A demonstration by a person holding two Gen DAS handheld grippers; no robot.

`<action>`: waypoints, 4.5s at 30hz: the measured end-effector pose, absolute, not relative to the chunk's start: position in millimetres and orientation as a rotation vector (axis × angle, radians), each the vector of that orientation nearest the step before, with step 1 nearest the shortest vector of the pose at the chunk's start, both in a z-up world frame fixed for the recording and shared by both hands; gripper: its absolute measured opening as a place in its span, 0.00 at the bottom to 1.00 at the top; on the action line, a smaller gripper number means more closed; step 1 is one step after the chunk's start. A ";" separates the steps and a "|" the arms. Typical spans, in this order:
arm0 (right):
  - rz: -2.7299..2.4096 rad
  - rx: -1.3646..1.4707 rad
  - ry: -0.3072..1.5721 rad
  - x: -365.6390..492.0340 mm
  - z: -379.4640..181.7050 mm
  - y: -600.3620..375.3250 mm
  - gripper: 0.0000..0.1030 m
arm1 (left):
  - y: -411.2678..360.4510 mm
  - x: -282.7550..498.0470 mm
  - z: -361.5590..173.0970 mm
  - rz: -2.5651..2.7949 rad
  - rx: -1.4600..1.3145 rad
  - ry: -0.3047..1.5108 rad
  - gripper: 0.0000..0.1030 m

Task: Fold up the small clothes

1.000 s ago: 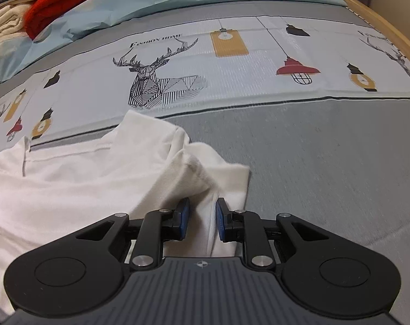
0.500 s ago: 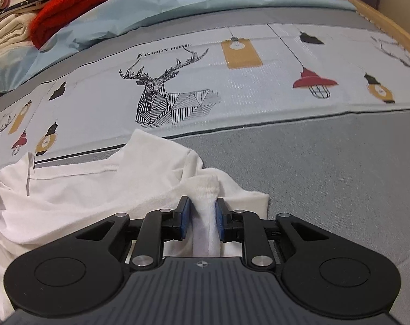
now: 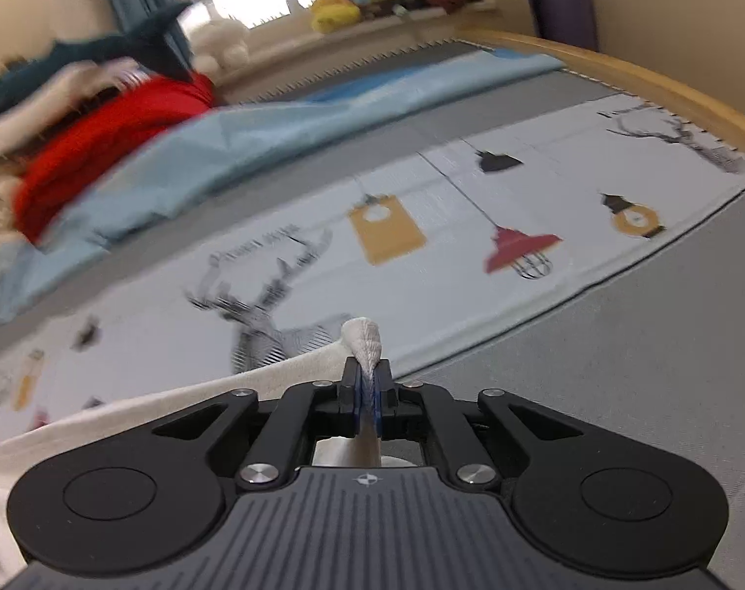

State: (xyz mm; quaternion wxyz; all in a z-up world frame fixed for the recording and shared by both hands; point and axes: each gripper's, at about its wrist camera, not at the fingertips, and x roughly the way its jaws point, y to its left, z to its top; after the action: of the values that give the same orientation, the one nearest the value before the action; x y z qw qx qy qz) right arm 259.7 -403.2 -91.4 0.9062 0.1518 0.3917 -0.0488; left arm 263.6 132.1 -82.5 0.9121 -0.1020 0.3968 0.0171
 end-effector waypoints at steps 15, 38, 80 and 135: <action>0.255 0.282 1.126 190.8 -97.4 -405.9 0.21 | 104.7 198.0 -99.8 -0.488 -0.010 1.100 0.17; 0.275 -0.054 1.350 123.1 -105.5 -399.2 0.22 | 87.5 131.5 -125.4 -0.442 0.277 1.270 0.11; 0.371 -0.109 1.167 115.7 -75.0 -387.6 0.09 | 75.2 119.3 -111.3 -0.385 0.206 1.188 0.02; 0.072 -0.151 1.081 128.2 -61.6 -377.0 0.38 | 102.8 153.1 -103.2 -0.114 -0.029 1.226 0.29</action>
State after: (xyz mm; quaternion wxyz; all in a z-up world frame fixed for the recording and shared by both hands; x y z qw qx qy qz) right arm 128.2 -377.0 -61.6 0.8541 -0.0718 0.5140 0.0344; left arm 153.1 102.8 -103.2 0.8164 -0.0135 0.5749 -0.0533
